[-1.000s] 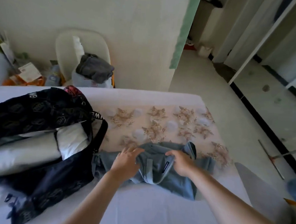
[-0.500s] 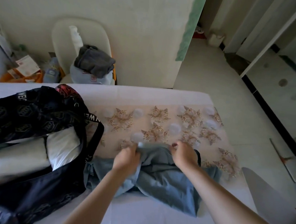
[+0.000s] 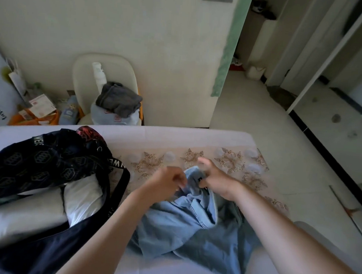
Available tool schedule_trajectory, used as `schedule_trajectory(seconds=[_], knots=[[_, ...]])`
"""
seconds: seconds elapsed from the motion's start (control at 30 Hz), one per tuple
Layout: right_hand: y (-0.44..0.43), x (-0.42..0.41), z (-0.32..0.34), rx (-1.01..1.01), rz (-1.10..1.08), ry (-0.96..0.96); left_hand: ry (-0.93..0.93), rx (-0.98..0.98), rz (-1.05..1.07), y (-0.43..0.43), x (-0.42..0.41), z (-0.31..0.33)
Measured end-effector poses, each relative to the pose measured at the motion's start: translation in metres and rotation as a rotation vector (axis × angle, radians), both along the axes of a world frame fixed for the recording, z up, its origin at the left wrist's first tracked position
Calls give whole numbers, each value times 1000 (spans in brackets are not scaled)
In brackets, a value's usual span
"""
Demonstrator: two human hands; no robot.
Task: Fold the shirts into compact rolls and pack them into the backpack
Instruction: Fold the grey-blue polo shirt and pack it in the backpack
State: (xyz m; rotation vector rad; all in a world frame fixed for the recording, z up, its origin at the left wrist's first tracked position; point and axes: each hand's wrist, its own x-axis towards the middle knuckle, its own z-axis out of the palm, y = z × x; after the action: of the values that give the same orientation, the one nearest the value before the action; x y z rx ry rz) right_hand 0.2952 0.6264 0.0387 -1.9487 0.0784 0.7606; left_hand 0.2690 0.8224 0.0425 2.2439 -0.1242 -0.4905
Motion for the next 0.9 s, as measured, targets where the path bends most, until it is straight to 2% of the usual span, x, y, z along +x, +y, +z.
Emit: schedule_trajectory(seconds=[0.07, 0.1, 0.13, 0.2, 0.3, 0.37, 0.47, 0.6, 0.73, 0.83, 0.87, 0.9], knots=[[-3, -3, 27, -33, 107, -61, -263, 36, 142, 3, 11, 17], [-4, -5, 40, -81, 168, -108, -341, 42, 88, 4, 16, 26], [-4, -7, 54, -133, 225, -154, -357, 62, -35, 3, 20, 34], [-6, -12, 79, -166, 285, -229, -259, 60, -298, -1, 22, 52], [-12, -20, 111, -179, 256, -356, -238, 114, -488, -8, 24, 65], [-17, -25, 128, -236, 205, -461, -313, 166, -404, -9, 25, 71], [-28, -32, 135, -358, 94, -503, -453, 95, -133, -3, 26, 95], [-37, -47, 138, -722, -12, -597, -635, 89, 40, 13, 25, 142], [-13, -58, 160, -706, -154, -643, -618, 56, 141, 22, 10, 189], [11, -60, 193, -712, -187, -587, -473, -226, 257, 31, -1, 221], [17, -61, 204, -656, -217, -578, -452, -260, 243, 36, -4, 231], [21, -60, 215, -505, -316, -555, -471, -230, 195, 43, -7, 240]])
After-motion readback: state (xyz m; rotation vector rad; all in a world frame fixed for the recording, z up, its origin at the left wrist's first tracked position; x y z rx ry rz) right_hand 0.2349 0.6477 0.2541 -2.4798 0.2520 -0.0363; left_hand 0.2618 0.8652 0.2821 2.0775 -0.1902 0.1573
